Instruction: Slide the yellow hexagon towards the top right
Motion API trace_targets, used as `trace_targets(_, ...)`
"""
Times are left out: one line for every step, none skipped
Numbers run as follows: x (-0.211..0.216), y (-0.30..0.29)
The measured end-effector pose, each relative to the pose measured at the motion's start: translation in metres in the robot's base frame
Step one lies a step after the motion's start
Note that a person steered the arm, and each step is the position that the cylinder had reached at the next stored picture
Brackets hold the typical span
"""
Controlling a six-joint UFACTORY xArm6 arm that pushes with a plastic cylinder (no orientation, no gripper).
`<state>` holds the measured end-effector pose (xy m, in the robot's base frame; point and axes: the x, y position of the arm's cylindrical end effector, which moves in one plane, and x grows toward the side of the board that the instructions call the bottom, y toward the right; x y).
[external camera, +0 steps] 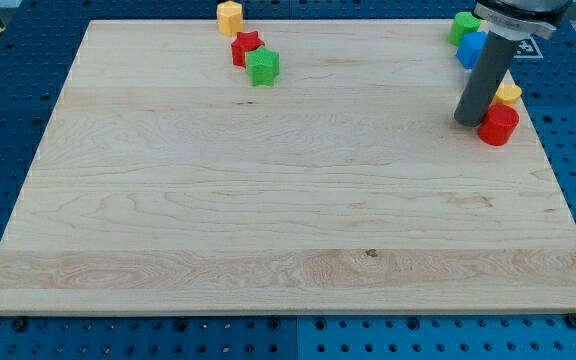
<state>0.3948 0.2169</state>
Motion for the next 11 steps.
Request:
trace_targets(0.001, 0.001)
trace_targets(0.012, 0.007)
trace_targets(0.018, 0.012)
trace_targets(0.018, 0.012)
trace_targets(-0.012, -0.025)
trace_targets(-0.097, -0.049)
trace_targets(-0.178, -0.068)
trace_targets(-0.202, -0.088)
trace_targets(-0.202, -0.120)
trace_targets(-0.202, -0.187)
trace_targets(-0.201, -0.242)
